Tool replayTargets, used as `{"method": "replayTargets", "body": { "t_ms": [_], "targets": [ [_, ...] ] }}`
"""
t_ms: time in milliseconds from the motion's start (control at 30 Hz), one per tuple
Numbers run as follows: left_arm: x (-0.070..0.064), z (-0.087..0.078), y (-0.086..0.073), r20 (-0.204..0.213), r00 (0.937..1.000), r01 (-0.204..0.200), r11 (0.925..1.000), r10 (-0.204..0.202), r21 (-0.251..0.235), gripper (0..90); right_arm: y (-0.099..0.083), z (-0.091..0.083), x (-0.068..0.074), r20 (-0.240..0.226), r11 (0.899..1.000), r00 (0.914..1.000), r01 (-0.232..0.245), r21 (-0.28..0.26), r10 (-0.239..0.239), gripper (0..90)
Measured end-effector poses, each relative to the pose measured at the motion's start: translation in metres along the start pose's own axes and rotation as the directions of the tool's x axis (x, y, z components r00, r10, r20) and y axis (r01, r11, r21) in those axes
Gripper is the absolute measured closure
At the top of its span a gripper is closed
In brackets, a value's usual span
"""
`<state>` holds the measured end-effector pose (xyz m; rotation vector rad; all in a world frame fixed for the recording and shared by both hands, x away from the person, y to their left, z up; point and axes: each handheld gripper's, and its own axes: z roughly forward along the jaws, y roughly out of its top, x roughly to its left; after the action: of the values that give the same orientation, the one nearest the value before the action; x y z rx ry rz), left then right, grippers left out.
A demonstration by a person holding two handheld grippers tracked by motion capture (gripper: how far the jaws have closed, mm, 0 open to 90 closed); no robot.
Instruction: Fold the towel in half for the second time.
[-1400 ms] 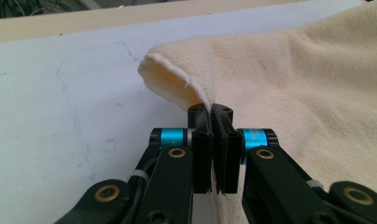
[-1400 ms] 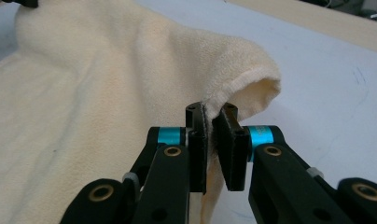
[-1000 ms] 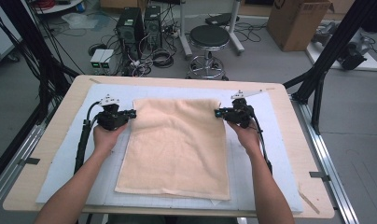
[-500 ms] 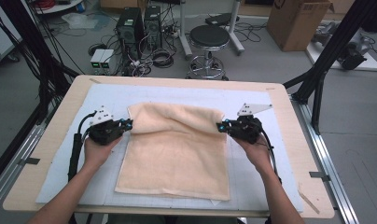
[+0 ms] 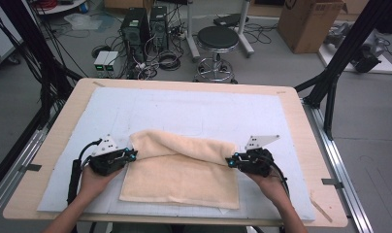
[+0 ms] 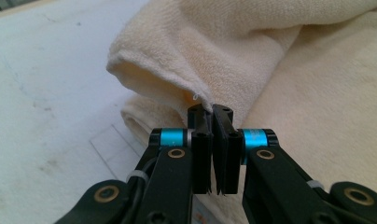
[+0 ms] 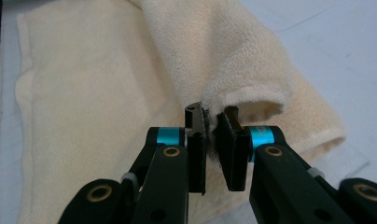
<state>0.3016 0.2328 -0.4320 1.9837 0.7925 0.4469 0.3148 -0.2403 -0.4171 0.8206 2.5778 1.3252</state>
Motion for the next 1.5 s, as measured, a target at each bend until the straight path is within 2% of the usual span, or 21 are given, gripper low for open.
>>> {"method": "replayTargets", "body": {
  "t_ms": [67, 233, 467, 600, 700, 767, 833, 900, 1100, 1200, 1367, 1400, 1500],
  "targets": [
    [0.0, -0.001, -0.002, 0.013, 0.9998, 0.012, 0.9999, -0.012, 0.006, 85.5, -0.003, 0.001, 0.001, 0.004, 1.0, 1.0, -0.004, 0.016, 0.004, 81.4],
    [0.0, -0.004, -0.005, 0.023, 0.9997, -0.002, 0.9992, 0.001, 0.039, 84.0, -0.004, 0.001, 0.003, 0.016, 1.0, 0.9998, 0.011, 0.006, -0.011, 81.0],
    [0.0, -0.006, -0.01, 0.026, 0.9996, 0.013, 0.9991, -0.014, 0.04, 83.3, -0.009, -0.001, 0.008, 0.018, 0.999, 0.9992, 0.035, -0.016, -0.034, 79.7],
    [-0.001, -0.009, -0.01, 0.036, 0.9992, 0.014, 0.9992, -0.015, 0.037, 79.9, -0.01, -0.004, 0.009, 0.016, 0.999, 0.9994, 0.032, -0.025, -0.031, 78.7],
    [0.0, -0.014, -0.007, 0.048, 0.9984, 0.03, 0.9994, -0.031, 0.017, 70.2, -0.012, -0.006, 0.008, 0.011, 0.999, 0.9997, 0.024, -0.032, -0.023, 79.9],
    [0.002, -0.017, -0.003, 0.04, 0.9986, 0.032, 0.9994, -0.033, 0.013, 63.6, -0.012, -0.005, 0.008, 0.015, 0.999, 0.9996, 0.026, -0.032, -0.026, 80.7],
    [0.006, -0.019, 0.001, 0.031, 0.9979, 0.057, 0.9981, -0.057, -0.023, 57.0, -0.012, -0.005, 0.008, 0.014, 0.999, 0.9992, 0.038, -0.031, -0.037, 81.7],
    [0.011, -0.021, 0.008, 0.019, 0.9973, 0.071, 0.997, -0.07, -0.031, 52.0, -0.012, -0.005, 0.008, 0.012, 0.999, 0.9993, 0.035, -0.029, -0.034, 81.9],
    [0.025, -0.018, 0.025, 0.024, 0.9949, 0.099, 0.9937, -0.097, -0.053, 45.3, -0.012, -0.005, 0.008, 0.01, 0.999, 0.9995, 0.03, -0.024, -0.03, 82.3],
    [0.031, -0.012, 0.03, 0.044, 0.9906, 0.133, 0.9888, -0.13, -0.068, 42.6, -0.012, -0.004, 0.008, 0.009, 0.999, 0.9997, 0.024, -0.025, -0.024, 82.4],
    [0.038, 0.002, 0.035, 0.077, 0.9834, 0.168, 0.9846, -0.164, -0.048, 41.7, -0.013, -0.004, 0.007, 0.005, 0.999, 0.9997, 0.023, -0.03, -0.023, 82.4],
    [0.04, 0.004, 0.035, 0.091, 0.9817, 0.171, 0.9845, -0.168, -0.038, 44.9, -0.013, -0.005, 0.007, 0.006, 1.0, 0.9999, 0.016, -0.027, -0.016, 82.4],
    [0.041, 0.007, 0.035, 0.12, 0.9806, 0.161, 0.9862, -0.155, -0.04, 67.0, -0.013, -0.005, 0.006, 0.003, 0.999, 1.0, 0.007, -0.033, -0.006, 80.8]
  ]
}}
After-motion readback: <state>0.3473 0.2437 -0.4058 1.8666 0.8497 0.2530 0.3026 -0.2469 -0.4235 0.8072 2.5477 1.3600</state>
